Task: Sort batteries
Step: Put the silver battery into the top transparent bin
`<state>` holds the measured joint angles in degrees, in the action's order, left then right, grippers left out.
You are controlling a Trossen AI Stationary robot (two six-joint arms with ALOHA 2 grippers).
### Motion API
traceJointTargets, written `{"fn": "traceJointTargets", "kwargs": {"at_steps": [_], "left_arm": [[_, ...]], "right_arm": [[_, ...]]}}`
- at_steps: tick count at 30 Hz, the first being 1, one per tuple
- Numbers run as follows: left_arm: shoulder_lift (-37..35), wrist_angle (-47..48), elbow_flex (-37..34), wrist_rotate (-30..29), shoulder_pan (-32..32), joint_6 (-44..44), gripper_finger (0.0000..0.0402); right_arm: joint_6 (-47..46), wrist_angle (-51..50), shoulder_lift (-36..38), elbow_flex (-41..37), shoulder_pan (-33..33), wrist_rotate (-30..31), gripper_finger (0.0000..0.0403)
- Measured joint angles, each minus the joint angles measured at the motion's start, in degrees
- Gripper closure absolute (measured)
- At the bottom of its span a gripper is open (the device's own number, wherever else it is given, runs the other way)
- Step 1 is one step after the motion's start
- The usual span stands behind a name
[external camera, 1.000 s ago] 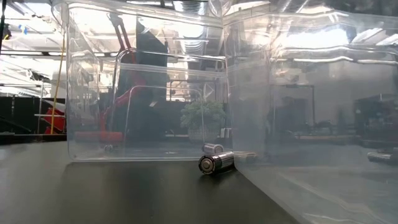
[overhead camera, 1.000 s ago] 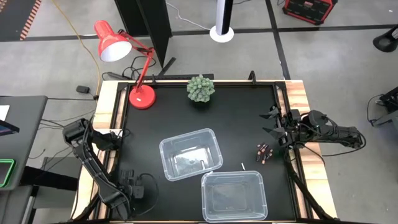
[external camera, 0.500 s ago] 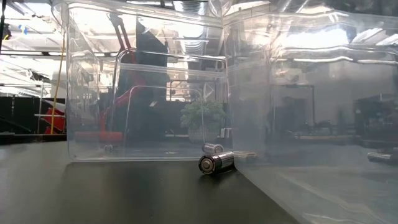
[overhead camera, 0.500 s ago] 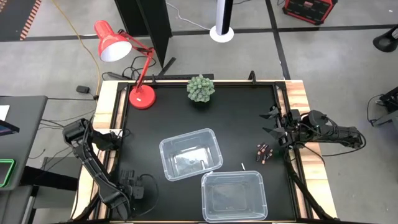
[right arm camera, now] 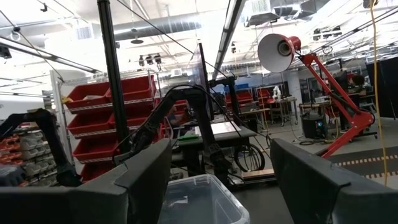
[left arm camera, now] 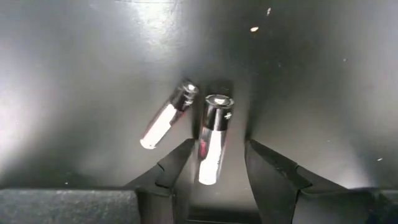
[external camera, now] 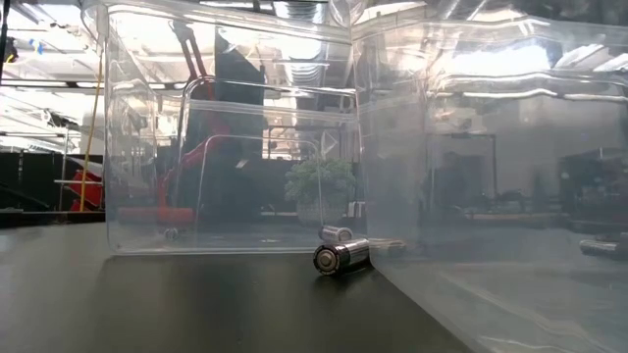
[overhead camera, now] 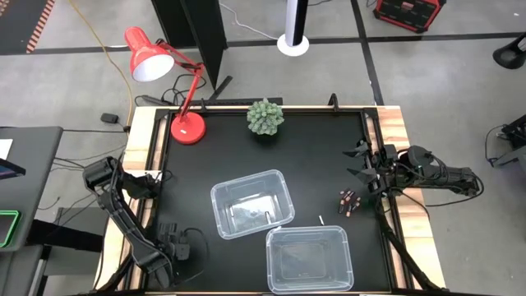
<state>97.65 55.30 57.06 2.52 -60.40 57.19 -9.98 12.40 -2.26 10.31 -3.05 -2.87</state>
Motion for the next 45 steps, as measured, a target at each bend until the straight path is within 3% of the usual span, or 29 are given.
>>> {"fn": "traceJointTargets", "kwargs": {"at_steps": [8,17,25,37,45], "left_arm": [[-0.2,-5.0,-1.7,0.1,0.0,6.3,0.0275],[-0.3,-6.5,-2.2,0.2,0.0,8.7,0.0364],[-0.7,-6.5,-1.9,-0.4,0.0,8.9,0.0364],[-4.7,-7.1,1.1,-8.7,0.0,7.1,0.0364],[-10.9,-7.8,2.8,-21.3,0.0,3.7,0.0364]], "right_arm": [[0.1,0.0,0.0,0.0,0.0,0.0,0.0111],[0.1,0.0,0.0,0.0,0.0,0.0,0.0111],[-0.1,0.0,0.0,0.0,0.0,0.0,0.0111],[-0.1,0.1,0.0,0.0,0.0,0.0,0.0111],[-0.1,0.1,0.0,0.0,0.0,0.0,0.0111]]}}
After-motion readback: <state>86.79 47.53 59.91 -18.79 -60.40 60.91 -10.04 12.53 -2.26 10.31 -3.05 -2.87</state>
